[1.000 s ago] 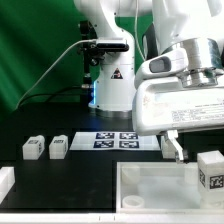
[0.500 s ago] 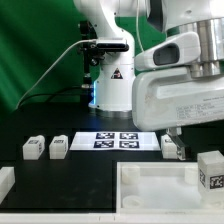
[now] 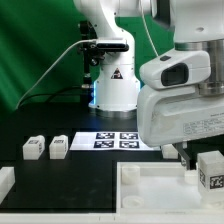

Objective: Assemble one leg

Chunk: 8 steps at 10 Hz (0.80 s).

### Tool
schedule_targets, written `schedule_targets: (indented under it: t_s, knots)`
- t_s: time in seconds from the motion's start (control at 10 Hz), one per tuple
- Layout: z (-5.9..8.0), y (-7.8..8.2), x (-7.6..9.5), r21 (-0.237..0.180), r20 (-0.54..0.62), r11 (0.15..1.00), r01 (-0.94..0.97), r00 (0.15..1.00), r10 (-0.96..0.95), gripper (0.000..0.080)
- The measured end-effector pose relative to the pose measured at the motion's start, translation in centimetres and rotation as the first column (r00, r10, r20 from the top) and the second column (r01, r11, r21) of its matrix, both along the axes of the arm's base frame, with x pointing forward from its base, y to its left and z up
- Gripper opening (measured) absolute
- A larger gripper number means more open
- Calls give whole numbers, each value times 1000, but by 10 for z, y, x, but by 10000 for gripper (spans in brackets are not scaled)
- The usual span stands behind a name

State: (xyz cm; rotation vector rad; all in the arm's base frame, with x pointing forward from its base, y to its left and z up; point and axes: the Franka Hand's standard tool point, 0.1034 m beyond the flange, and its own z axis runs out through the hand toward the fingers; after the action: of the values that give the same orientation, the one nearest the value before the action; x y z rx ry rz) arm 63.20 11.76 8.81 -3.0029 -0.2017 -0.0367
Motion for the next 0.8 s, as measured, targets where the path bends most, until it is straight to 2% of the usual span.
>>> schedule_targets:
  t_s: [0.3,0.4,0.5,0.6,0.8]
  knots:
    - [-2,-1,0,0,-3,1000,4,1000,-4,620]
    - [-2,-1,0,0,-3,1000,4,1000,-4,439]
    - [-2,-1,0,-1,-2,1000,4,1000,-4,439]
    - [-2,-2,0,-2,-2,1000,5,1000,-5,293]
    - [-3,-4,1,3,-4,996,93,996,-93,294]
